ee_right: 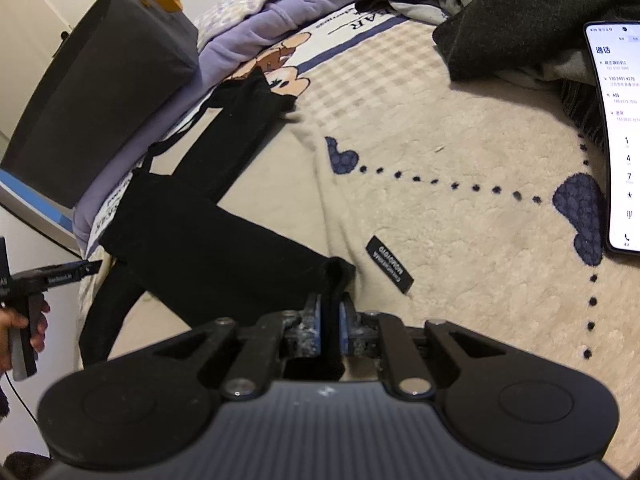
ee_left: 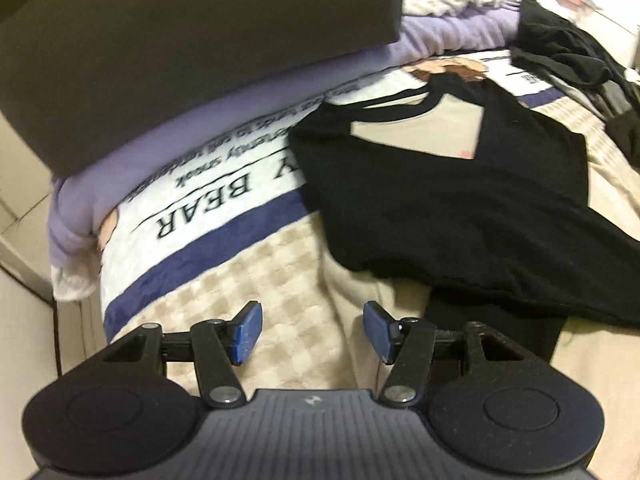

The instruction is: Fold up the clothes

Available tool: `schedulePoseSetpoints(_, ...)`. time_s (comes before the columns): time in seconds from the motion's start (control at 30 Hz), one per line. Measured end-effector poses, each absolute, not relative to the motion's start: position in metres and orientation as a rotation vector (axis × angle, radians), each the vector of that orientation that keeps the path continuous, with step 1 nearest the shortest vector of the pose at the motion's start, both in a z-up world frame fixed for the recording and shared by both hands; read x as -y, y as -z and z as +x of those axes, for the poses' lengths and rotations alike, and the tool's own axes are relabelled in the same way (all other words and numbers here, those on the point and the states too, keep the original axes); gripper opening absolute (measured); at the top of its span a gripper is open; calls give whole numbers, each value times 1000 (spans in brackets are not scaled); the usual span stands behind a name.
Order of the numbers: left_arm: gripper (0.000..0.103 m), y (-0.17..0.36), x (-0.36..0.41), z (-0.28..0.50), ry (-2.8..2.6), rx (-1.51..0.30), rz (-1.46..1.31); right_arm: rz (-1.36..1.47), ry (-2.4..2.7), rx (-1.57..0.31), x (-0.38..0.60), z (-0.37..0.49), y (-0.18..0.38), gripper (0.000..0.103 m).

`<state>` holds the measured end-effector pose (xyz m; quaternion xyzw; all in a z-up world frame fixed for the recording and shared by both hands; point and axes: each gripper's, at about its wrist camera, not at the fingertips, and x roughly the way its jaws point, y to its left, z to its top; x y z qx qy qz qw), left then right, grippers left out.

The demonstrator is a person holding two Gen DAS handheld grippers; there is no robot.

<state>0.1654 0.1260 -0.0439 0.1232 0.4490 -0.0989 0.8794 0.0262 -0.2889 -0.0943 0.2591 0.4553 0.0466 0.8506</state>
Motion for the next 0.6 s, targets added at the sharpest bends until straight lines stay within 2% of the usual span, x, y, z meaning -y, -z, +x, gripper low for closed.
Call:
schedulePoseSetpoints(0.23, 57, 39, -107, 164, 259, -917, 315, 556, -101, -960, 290, 26, 95, 12)
schedulePoseSetpoints(0.6, 55, 61, -91, 169, 215, -802, 409, 551, -106, -962, 289, 27, 97, 12)
